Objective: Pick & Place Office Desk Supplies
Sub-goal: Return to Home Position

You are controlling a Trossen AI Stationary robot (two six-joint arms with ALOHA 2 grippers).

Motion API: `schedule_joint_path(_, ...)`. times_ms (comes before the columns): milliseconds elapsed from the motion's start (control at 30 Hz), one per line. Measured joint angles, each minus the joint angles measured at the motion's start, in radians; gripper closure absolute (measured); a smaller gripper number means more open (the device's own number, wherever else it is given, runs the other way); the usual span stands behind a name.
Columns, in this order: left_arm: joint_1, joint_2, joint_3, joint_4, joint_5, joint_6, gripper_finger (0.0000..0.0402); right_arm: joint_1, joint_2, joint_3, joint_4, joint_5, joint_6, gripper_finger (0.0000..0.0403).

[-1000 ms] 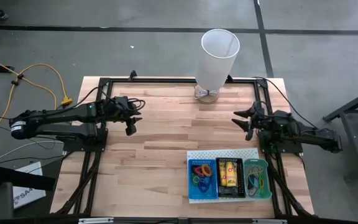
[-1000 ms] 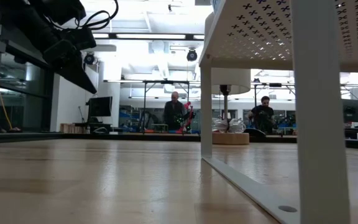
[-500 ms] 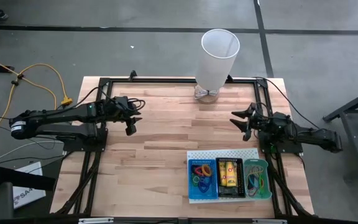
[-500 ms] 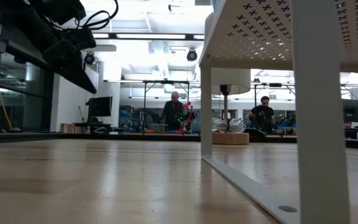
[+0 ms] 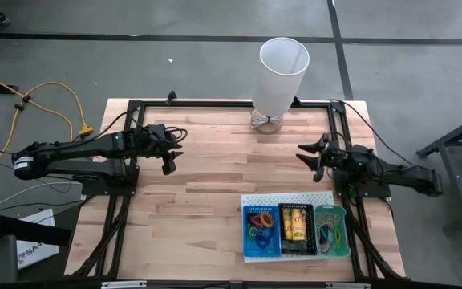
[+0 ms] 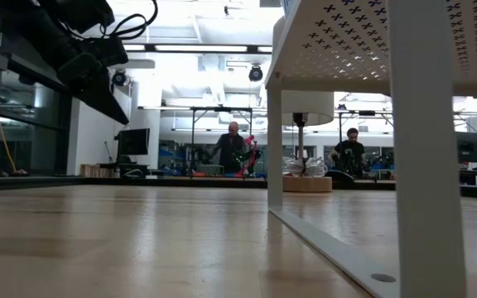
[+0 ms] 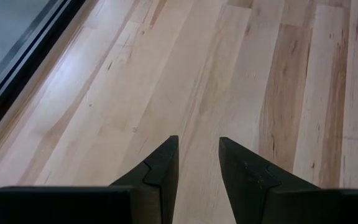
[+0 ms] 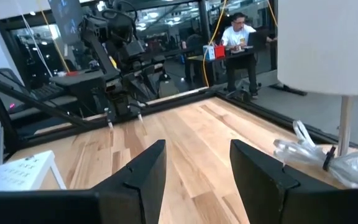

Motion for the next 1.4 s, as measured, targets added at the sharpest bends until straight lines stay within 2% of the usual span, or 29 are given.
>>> schedule_joint_path(267, 0.000, 0.000, 0.000, 0.000, 0.000, -0.004, 0.0293, 0.000, 0.069, 0.000, -0.001, 0.001, -0.010, 0.0237)
schedule_joint_path(1400, 0.000, 0.000, 0.000, 0.000, 0.000, 0.003, 0.0293, 0.000, 0.070, -0.002, -0.001, 0.000, -0.012, 0.0237)
